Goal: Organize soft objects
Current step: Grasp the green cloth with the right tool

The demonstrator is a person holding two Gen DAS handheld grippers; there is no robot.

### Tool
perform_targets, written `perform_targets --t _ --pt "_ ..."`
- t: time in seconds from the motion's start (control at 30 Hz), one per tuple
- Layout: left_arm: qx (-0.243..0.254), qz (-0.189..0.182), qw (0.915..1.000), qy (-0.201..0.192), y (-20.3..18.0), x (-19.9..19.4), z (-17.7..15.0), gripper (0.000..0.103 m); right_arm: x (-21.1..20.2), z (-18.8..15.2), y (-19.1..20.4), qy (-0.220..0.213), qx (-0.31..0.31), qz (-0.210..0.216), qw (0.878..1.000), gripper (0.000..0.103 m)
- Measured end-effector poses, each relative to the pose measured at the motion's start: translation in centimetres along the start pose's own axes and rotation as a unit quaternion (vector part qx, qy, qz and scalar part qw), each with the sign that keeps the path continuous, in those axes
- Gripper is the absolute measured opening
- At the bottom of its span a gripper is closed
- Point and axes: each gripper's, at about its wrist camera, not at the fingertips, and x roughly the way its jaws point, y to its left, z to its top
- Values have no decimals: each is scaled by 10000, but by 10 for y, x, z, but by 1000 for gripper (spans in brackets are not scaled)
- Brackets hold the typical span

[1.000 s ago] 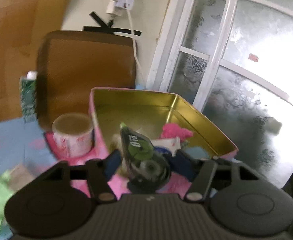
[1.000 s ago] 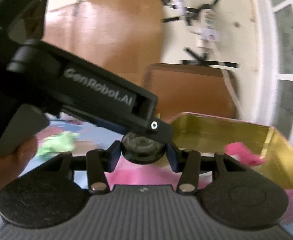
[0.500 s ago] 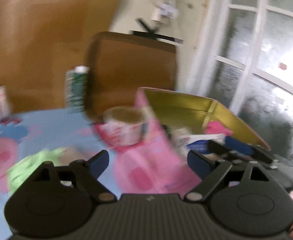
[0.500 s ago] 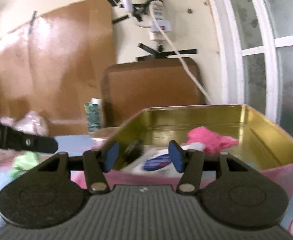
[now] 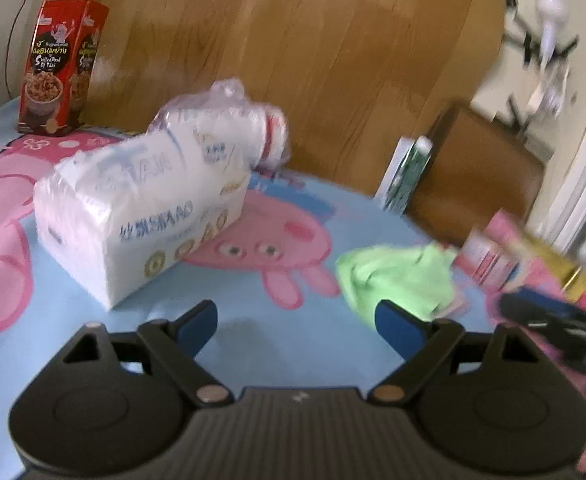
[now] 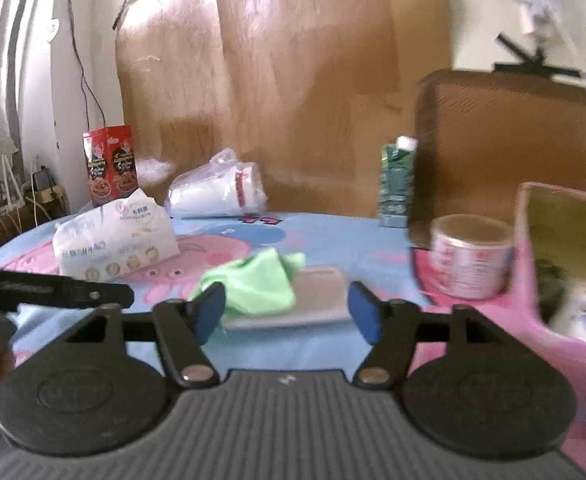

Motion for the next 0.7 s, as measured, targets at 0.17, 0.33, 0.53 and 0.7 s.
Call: perform_targets --t 0.17,0.33,0.53,0.7 --pt "-40 -241 9991 -340 2 -7 1 93 46 10 15 323 35 -32 9995 71" --pt "-484 -381 9972 -427 15 -12 0 95 48 5 33 652 -247 318 9971 6" --pt "-890 -557 9938 -375 30 -10 1 95 -23 -15 59 676 -653 1242 9878 6" --pt "-776 -567 9947 -351 26 -10 -1 95 -45 -42 73 985 -999 1449 9795 9"
